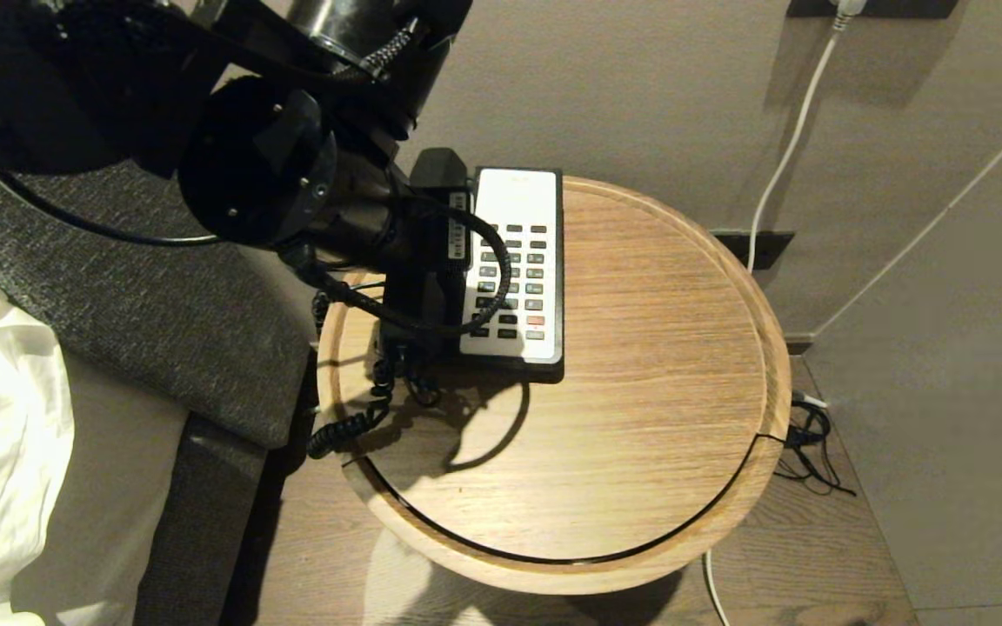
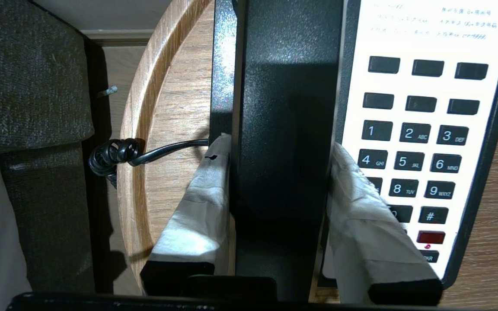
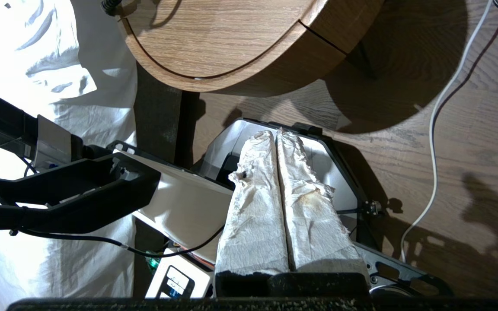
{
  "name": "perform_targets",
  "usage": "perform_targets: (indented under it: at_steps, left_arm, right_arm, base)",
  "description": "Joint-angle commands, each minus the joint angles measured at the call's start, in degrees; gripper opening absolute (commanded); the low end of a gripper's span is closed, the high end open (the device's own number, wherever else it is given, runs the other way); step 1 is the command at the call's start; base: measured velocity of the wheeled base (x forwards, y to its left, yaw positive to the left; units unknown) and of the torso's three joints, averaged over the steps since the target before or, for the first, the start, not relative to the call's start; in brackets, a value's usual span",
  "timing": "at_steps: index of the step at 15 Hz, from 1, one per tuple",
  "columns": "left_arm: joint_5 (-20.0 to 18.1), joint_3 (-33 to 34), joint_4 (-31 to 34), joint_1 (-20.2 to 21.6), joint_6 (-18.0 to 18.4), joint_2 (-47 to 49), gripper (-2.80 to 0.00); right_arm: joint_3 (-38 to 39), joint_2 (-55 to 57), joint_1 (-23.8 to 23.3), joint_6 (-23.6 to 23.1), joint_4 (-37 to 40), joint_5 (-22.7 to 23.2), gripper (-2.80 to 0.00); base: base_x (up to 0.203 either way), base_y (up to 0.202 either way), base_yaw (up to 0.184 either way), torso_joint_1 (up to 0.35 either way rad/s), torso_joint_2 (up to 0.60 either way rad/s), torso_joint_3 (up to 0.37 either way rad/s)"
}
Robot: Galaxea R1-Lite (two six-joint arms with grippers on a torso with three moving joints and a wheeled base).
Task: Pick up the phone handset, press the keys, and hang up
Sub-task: Put the handset back
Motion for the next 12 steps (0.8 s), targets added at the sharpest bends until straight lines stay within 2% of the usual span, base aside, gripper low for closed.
perform_targets:
  at_steps: [1, 12]
  left_arm:
    - [0.07, -0.16, 0.18, -0.21, 0.17, 0.06, -2.8]
    - [0.71, -0.34, 0.24, -0.9, 0.79, 1.38, -2.8]
  right_arm:
    - [0.46, 0.03, 0.02, 0.16, 0.27, -0.06, -2.8]
    - [2.12, -1.73, 0.02, 0.16, 0.28, -0.06, -2.8]
  base:
    - [0.0, 0.0, 0.0, 0.0, 0.0, 0.0]
    - [0.0, 0.0, 0.0, 0.0, 0.0, 0.0]
